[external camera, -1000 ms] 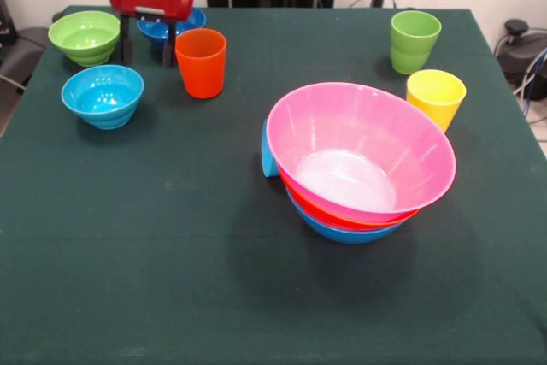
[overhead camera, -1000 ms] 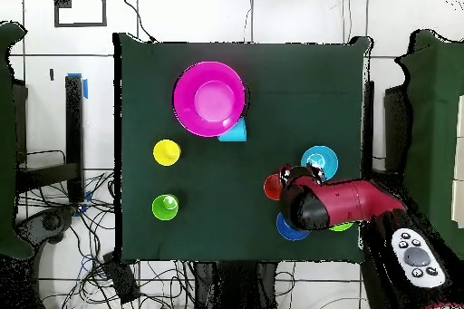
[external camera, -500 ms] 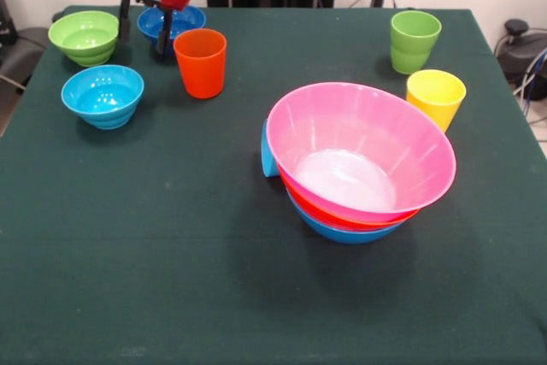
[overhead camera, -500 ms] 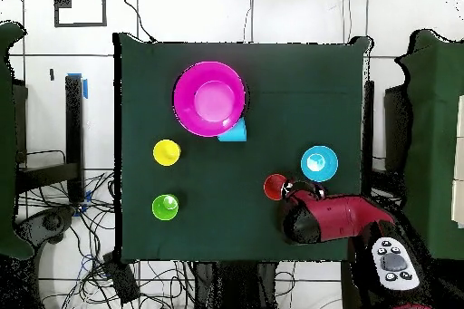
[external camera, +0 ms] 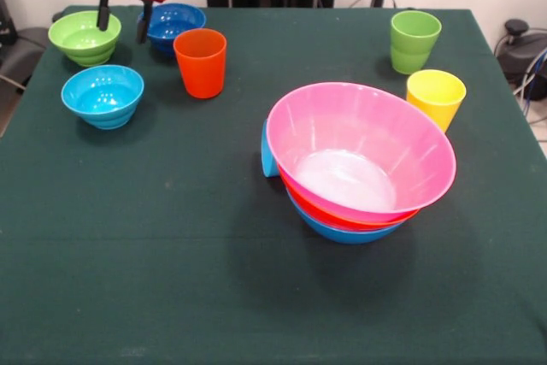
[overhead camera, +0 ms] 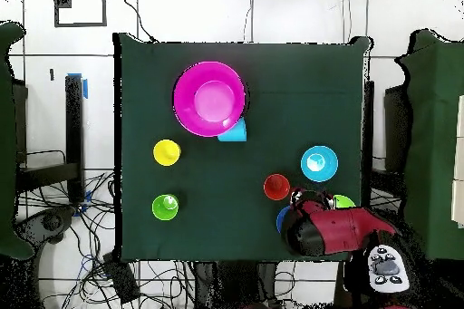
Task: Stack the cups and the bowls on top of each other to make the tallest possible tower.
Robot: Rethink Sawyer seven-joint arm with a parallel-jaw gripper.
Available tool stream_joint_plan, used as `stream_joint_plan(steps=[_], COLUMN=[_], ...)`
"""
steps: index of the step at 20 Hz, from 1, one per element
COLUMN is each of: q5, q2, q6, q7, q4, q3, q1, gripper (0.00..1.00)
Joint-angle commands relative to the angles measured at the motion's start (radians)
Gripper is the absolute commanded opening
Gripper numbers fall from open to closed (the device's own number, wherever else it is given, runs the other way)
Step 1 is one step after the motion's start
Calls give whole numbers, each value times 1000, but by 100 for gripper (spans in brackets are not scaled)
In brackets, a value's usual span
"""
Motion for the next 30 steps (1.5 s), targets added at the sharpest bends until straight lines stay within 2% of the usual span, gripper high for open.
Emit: stream_joint_plan(steps=[1,4,6,8,10,12,22,24,27,30], q5=[23,21,14,0,-12,-17,-17,-27,-44,-50], q2=[97,82,77,83,78,92,140,145,162,182], q6=[-55,-8,-22,-82,-64,-74,-100,-100,-79,-85], q7=[80,45,45,54,32,29,29,18,-4,-4], q4=[-80,-68,-73,-100,-98,-106,-164,-170,-166,-166], q3=[42,93,85,42,82,90,80,98,162,174], q1=[-15,-48,-38,2,-26,-30,-11,-24,-76,-91], gripper=[100,100,100,100,100,100,100,100,100,100])
